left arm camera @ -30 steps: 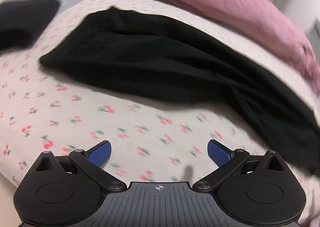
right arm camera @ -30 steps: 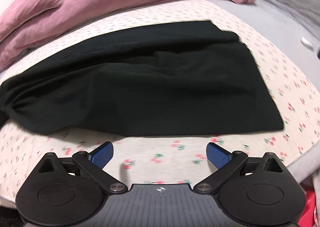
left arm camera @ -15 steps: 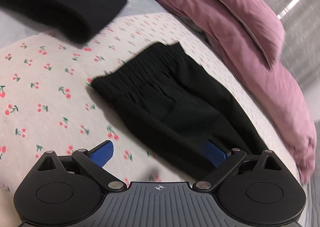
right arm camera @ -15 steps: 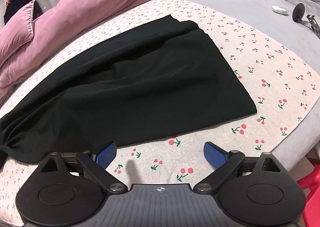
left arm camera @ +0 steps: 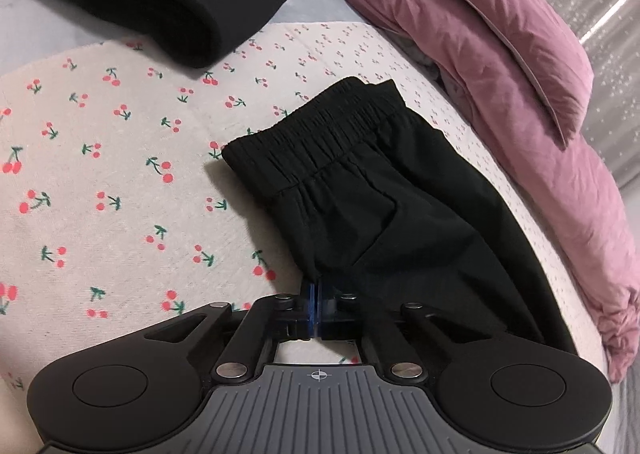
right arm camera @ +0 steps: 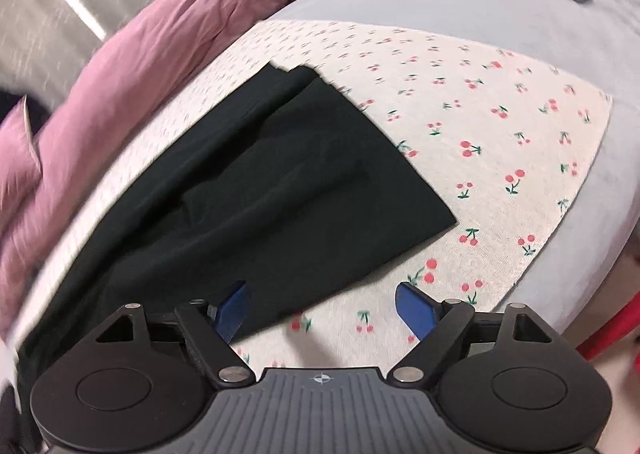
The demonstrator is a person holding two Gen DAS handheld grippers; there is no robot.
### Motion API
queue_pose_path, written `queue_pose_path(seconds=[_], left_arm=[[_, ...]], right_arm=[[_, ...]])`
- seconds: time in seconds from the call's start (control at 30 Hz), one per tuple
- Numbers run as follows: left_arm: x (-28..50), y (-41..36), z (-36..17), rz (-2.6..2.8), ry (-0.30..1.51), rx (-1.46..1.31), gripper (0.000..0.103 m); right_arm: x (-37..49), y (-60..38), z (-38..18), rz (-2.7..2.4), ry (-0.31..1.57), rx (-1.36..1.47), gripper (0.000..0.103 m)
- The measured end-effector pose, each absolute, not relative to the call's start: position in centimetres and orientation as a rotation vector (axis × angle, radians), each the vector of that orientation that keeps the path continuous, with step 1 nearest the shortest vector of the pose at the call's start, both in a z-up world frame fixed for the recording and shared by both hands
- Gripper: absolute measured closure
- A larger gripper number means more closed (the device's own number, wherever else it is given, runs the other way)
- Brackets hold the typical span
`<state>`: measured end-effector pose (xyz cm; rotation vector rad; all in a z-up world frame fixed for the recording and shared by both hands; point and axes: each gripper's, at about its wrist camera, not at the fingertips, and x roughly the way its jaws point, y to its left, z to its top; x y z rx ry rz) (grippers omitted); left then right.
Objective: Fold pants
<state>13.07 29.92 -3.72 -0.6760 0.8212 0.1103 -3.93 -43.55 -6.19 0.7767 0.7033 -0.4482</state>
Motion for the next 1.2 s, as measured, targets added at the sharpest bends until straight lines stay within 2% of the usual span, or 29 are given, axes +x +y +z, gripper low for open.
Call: queue_pose_path(seconds=[0.03, 0.1, 0.17, 0.2, 0.43, 0.6, 0.8, 1.07, 1.13, 1.17, 1.2], left_arm=[[12.8, 29.9, -3.6, 0.111, 0.815, -0.661, 0.103], [12.5, 29.8, -3.4, 0.113, 0.804, -0.640, 0.103], [12.3, 29.7, -3.2, 0.118, 0.796, -0.615, 0.103], [12.2, 29.7, -3.1, 0.118, 0.792, -0.605, 0.103], [10.7, 30.2, -0.8, 0.088, 0.765, -0.500, 0.103], [9.5, 30.8, 0.1, 0.006, 0.813, -0.434, 0.103], [7.7, 30.1, -0.7, -0.036, 0.901, -0.283, 0.103], [6.3, 28.9, -1.3, 0.008, 0.978, -0.052, 0.097], [6.0, 28.7, -1.0, 0.035, 0.994, 0.000, 0.096], [5.9, 28.6, -0.7, 0.045, 0.999, 0.010, 0.094], [5.8, 28.6, -0.3, 0.052, 1.000, 0.014, 0.086]], right_arm=[[-3.8, -43.8, -6.4, -0.465, 0.685, 0.783, 0.028], [-3.3, -44.1, -6.6, -0.515, 0.657, 0.774, 0.051], [-3.0, -44.9, -7.0, -0.574, 0.647, 0.786, 0.093], [-2.9, -45.5, -7.1, -0.584, 0.647, 0.799, 0.102], [-3.4, -48.2, -4.8, -0.587, 0.657, 0.691, 0.103], [-4.1, -48.7, -4.0, -0.575, 0.671, 0.651, 0.103], [-4.9, -48.8, -4.8, -0.592, 0.708, 0.607, 0.103], [-5.3, -49.2, -6.0, -0.629, 0.761, 0.560, 0.103], [-5.4, -49.2, -5.7, -0.646, 0.769, 0.534, 0.085], [-5.5, -49.2, -5.4, -0.662, 0.767, 0.521, 0.068], [-5.6, -49.1, -5.0, -0.673, 0.762, 0.505, 0.059]])
